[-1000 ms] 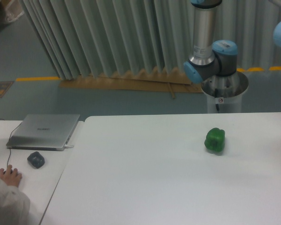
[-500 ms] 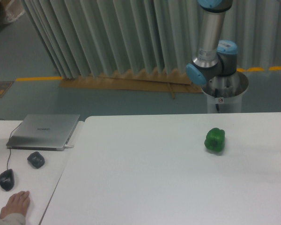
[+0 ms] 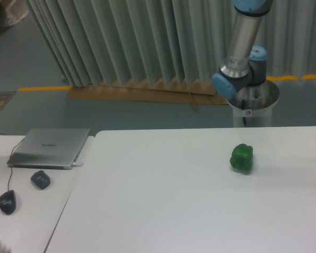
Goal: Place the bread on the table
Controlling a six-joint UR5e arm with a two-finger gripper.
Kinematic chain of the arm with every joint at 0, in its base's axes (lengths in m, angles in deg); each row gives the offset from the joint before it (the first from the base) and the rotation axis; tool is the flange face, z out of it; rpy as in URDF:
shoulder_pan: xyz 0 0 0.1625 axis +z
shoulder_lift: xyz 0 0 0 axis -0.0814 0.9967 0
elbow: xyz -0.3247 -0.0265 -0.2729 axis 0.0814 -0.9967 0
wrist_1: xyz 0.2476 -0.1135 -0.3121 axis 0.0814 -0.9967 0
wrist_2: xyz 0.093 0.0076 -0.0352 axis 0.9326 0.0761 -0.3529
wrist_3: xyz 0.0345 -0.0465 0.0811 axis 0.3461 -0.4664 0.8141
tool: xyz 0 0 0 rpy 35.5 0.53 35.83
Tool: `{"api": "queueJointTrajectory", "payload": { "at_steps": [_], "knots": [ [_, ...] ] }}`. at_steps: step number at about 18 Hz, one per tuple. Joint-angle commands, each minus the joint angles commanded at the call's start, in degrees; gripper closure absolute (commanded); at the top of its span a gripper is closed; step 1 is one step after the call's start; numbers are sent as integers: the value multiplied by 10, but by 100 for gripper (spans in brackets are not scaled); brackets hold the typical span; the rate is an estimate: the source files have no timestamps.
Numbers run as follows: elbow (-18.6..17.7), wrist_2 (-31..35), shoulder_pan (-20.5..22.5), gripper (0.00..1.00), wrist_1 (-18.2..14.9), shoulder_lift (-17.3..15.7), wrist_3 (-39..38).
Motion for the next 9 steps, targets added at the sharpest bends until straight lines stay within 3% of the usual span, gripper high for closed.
{"api": "queueJointTrajectory", "payload": {
  "at_steps": [5, 9],
  "knots": [
    [3, 2, -2, 0, 29, 14, 6],
    [3, 4, -3, 0, 33, 26, 19]
  ]
}}
